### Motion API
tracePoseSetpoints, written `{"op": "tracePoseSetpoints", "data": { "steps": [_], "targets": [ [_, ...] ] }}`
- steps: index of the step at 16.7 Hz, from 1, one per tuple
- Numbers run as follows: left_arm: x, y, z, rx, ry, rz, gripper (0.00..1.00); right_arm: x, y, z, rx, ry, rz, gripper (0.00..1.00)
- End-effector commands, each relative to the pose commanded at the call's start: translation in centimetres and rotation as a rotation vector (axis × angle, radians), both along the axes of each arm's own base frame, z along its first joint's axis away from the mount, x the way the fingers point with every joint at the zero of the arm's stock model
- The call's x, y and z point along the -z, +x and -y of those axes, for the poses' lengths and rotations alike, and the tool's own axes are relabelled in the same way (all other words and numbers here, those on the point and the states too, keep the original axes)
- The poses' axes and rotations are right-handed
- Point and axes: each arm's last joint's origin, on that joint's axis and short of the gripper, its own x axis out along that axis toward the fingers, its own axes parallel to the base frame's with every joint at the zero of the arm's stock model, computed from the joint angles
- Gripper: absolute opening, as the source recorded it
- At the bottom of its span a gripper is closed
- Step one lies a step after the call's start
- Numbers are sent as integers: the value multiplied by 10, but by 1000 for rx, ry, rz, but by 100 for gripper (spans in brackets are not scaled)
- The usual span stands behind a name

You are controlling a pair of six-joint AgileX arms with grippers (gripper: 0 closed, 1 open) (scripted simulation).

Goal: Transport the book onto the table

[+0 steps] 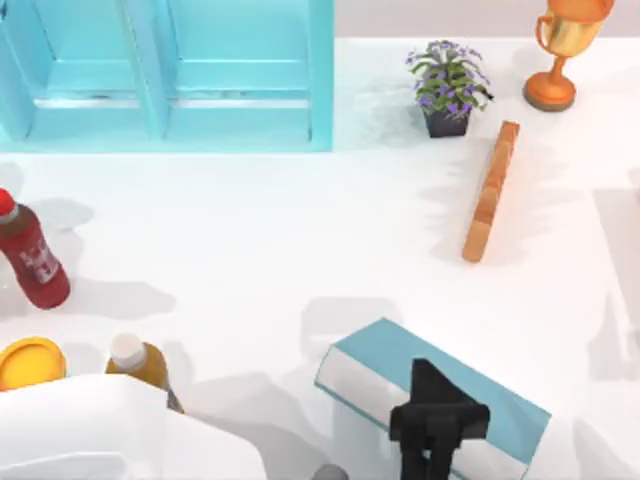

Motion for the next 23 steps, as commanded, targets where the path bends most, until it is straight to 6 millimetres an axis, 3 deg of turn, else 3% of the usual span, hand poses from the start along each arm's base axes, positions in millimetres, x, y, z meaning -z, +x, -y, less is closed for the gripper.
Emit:
{"op": "tracePoseSetpoints", "data": {
  "steps": [5,8,15,23],
  "targets": [
    [0,-2,1,3,-2,-4,100,0,0,0,0,0,0,100],
    [-1,-14,5,15,-30,-26,100,0,0,0,0,0,0,100],
    [-2,-68,13,14,-81,-89,100,0,0,0,0,0,0,100],
    [-8,-133,2,-3,-29,-39,100,0,0,0,0,0,0,100]
  ]
}}
